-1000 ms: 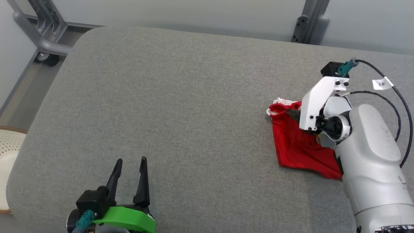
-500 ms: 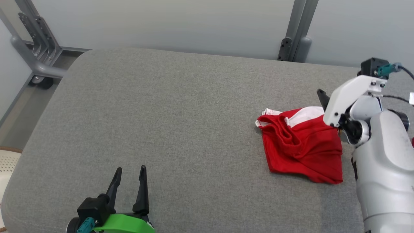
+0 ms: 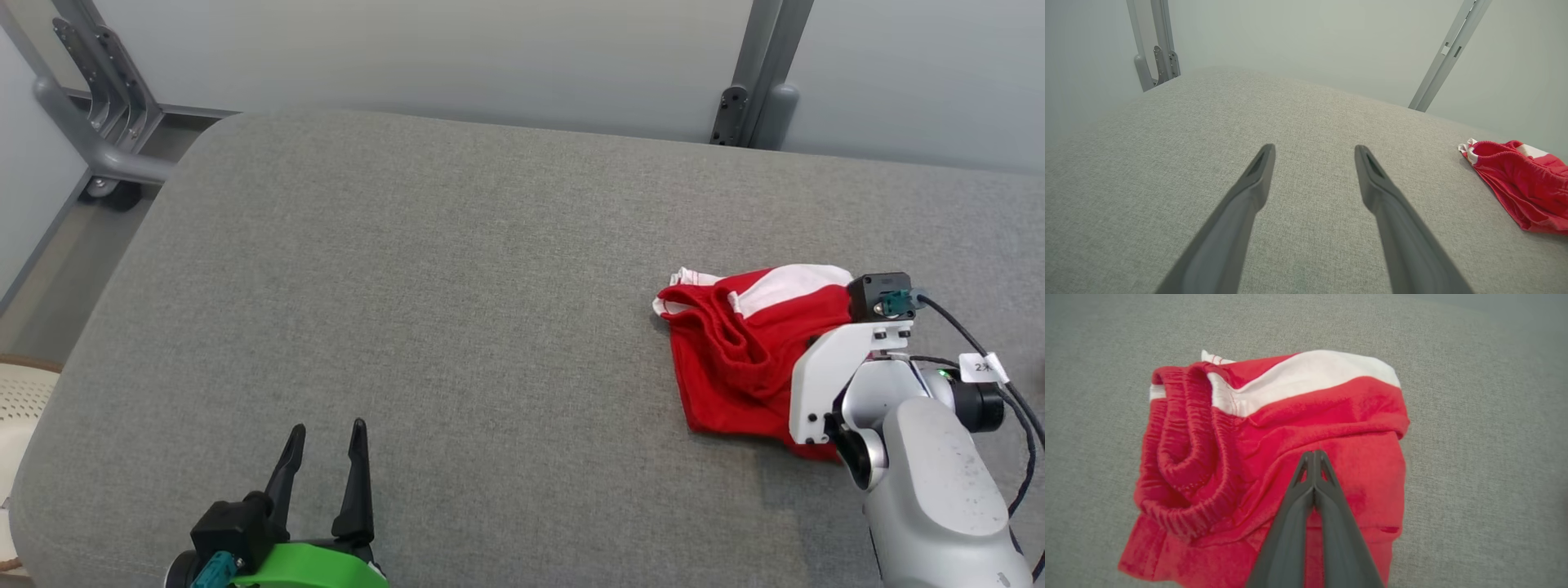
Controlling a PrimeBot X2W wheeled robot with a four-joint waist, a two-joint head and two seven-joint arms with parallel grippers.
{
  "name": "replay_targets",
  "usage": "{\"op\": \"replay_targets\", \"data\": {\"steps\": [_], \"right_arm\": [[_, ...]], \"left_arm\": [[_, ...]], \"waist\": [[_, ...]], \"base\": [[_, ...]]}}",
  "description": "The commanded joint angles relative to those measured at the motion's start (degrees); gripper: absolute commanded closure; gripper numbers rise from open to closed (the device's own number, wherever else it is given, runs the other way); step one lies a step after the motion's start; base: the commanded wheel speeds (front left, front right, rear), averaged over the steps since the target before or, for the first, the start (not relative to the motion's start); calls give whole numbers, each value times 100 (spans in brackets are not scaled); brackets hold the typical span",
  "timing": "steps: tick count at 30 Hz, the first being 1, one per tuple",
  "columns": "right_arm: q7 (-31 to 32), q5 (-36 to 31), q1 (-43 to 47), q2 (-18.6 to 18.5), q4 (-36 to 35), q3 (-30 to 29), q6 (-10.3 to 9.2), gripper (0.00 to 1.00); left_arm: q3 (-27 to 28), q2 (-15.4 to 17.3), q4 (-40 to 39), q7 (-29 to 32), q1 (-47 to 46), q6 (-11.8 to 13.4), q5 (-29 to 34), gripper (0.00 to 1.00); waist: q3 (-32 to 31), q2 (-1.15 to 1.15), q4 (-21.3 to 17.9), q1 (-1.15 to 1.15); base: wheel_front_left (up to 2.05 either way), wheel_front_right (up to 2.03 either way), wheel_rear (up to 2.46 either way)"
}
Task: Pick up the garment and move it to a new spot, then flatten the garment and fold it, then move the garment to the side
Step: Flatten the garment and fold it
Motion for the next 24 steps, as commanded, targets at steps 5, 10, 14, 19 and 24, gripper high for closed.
{"op": "replay_targets", "data": {"steps": [5, 10, 14, 19, 24], "right_arm": [[-108, 252, 62, -18, 219, 418, -6, 100], [-156, 648, -27, -18, 457, 855, -6, 100], [-220, 1010, -150, -17, 639, 1210, -6, 100], [-362, 1434, -263, -15, 841, 1532, -4, 100], [-534, 1756, -376, -13, 1058, 1744, -4, 100]], "left_arm": [[-34, 5, 5, -14, -111, -23, 18, 0], [-43, 6, 22, -14, -118, -12, -11, 0], [-62, 5, 34, -14, -152, -23, -29, 0], [-80, 5, 47, -14, -175, -23, -49, 0], [-60, 5, 62, -14, -147, -6, -46, 0]], "waist": [[118, 0, 84, 0], [168, 0, 136, 0], [202, 0, 171, 0], [217, 0, 194, 0], [194, 0, 186, 0]], "base": [[0, 0, 0], [0, 0, 0], [0, 0, 0], [0, 0, 0], [0, 0, 0]]}}
